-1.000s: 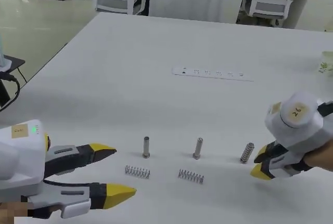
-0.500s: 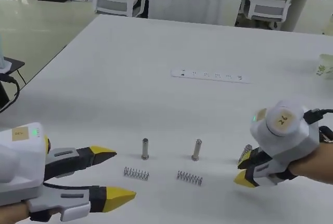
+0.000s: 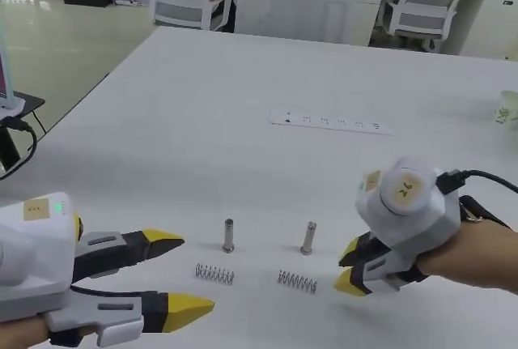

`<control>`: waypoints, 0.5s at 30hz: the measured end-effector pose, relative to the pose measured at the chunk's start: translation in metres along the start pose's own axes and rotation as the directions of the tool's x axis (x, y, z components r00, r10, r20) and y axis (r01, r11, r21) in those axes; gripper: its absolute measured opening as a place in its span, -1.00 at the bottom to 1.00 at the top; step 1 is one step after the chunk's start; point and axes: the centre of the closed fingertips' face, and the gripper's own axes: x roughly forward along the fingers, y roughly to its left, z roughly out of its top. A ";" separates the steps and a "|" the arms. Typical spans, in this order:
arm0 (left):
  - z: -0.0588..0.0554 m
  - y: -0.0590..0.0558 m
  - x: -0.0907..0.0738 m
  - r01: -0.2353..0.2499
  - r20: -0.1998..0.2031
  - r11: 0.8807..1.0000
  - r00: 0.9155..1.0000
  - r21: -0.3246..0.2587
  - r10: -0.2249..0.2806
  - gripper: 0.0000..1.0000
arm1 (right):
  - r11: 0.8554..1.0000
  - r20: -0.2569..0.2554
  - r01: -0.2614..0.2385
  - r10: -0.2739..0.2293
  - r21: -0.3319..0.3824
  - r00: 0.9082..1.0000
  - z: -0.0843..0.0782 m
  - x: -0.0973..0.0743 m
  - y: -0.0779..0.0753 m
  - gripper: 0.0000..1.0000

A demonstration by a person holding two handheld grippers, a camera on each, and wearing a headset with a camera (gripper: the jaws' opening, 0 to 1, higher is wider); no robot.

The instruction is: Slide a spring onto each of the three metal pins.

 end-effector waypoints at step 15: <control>0.000 0.001 0.003 0.003 0.004 1.000 1.000 -0.004 -0.003 -0.01 | 0.998 -0.013 -0.052 0.052 -0.023 0.999 0.009 0.025 0.006 -0.71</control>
